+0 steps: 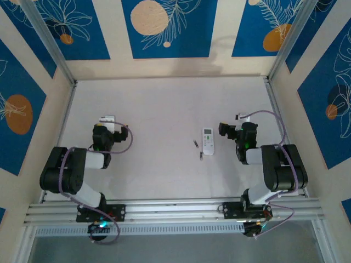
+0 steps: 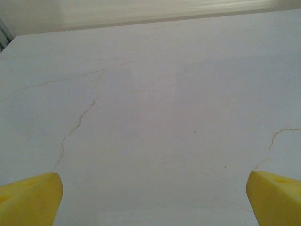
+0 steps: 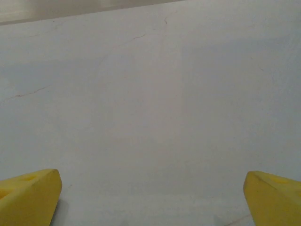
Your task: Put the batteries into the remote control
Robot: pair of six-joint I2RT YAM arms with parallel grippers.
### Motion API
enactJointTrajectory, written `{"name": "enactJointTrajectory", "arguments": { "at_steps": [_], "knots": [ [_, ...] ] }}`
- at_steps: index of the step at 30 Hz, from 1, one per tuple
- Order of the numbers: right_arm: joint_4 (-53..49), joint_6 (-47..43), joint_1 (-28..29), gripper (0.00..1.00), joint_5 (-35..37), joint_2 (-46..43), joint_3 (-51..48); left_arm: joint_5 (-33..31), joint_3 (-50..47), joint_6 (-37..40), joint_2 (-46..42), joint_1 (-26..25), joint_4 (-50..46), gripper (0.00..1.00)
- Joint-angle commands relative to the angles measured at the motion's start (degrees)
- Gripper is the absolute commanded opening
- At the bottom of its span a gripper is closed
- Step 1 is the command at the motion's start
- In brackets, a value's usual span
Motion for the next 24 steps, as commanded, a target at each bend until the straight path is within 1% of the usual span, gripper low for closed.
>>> {"name": "enactJointTrajectory", "arguments": {
  "at_steps": [1, 8, 11, 16, 18, 19, 21, 23, 24],
  "knots": [
    [1.28, -1.04, 0.1, 0.99, -0.62, -0.67, 1.03, 0.91, -0.4, 0.87, 0.37, 0.74, 2.05, 1.0],
    [1.14, -0.99, 0.1, 0.99, -0.66, -0.67, 1.12, 0.91, -0.45, 0.91, 0.37, 0.72, 2.07, 1.0],
    [1.1, -0.93, -0.04, 0.99, -0.94, -0.67, 1.1, 2.97, 0.16, 1.64, 0.37, 0.72, 0.91, 1.0],
    [1.44, -0.82, -0.51, 0.99, -2.23, -1.0, 0.83, 3.1, 0.23, 1.66, 0.37, 0.72, 0.92, 1.0],
    [0.16, -0.2, -0.51, 0.99, -0.8, -2.83, 0.8, 3.07, 0.18, 1.68, 0.37, 0.72, 0.92, 1.0],
    [-2.0, 0.44, -0.41, 0.99, 1.38, -5.27, 0.85, 3.04, 0.15, 1.66, 0.37, 0.72, 0.93, 1.0],
    [-10.18, 3.03, -0.42, 0.99, 6.51, -11.73, 2.05, 2.74, -0.16, 1.75, 0.14, 0.72, 1.62, 1.0],
    [-22.82, 9.42, -1.06, 0.99, 10.48, -20.32, 5.0, 2.05, -3.25, 1.3, -3.22, 0.78, 5.0, 1.0],
    [-29.9, 13.09, -1.8, 0.99, 10.64, -23.53, 6.89, 1.55, -4.52, 1.23, -5.88, 0.74, 5.05, 1.0]
  ]
}}
